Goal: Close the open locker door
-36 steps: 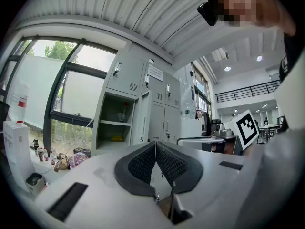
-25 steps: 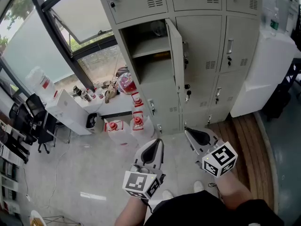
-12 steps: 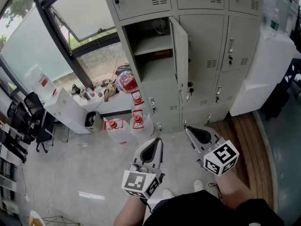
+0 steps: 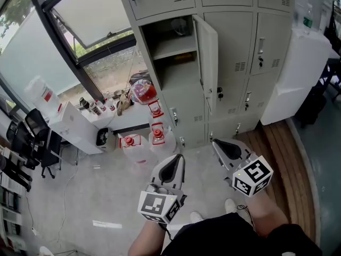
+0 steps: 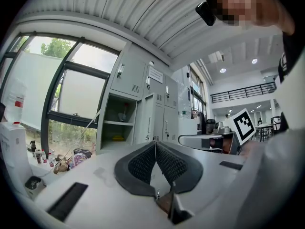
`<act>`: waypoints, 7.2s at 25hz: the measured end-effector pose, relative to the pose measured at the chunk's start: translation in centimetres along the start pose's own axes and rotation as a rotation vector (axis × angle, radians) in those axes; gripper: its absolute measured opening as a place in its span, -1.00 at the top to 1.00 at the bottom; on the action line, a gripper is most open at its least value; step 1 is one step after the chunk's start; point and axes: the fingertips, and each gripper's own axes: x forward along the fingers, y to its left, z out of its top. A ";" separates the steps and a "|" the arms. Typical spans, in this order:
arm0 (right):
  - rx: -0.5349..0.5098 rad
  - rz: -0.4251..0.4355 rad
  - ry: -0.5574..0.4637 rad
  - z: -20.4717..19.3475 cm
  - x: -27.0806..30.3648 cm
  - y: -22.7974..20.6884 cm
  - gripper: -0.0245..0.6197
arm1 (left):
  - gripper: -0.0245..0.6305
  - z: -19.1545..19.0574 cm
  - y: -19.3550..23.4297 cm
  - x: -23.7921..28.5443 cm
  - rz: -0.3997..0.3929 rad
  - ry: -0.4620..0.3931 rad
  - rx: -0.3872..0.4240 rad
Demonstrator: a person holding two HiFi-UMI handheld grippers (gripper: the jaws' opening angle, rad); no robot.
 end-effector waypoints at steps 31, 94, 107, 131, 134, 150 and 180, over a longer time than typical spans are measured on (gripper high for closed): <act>0.019 -0.067 -0.005 0.3 0.2 -5.7 0.76 | 0.18 0.7 0.4 6.7 -0.007 -0.015 0.069; 0.087 0.143 0.027 -0.3 6.5 -26.5 0.76 | 0.18 1.5 4.3 31.5 0.293 0.020 0.107; 0.066 0.175 0.030 0.1 8.5 -25.2 0.76 | 0.59 1.6 8.6 28.9 0.425 0.018 0.097; 0.035 0.208 0.019 1.5 18.8 -20.6 0.76 | 0.51 2.1 16.4 27.1 0.358 0.004 0.098; 0.036 0.220 0.022 1.5 19.8 -19.7 0.76 | 0.50 2.2 17.4 27.0 0.367 0.011 0.101; 0.033 0.233 0.043 1.2 24.8 -19.4 0.76 | 0.45 2.6 23.6 27.3 0.503 -0.003 0.136; 0.053 0.199 0.084 0.4 31.0 -20.9 0.76 | 0.20 2.7 31.1 31.1 0.534 -0.021 0.135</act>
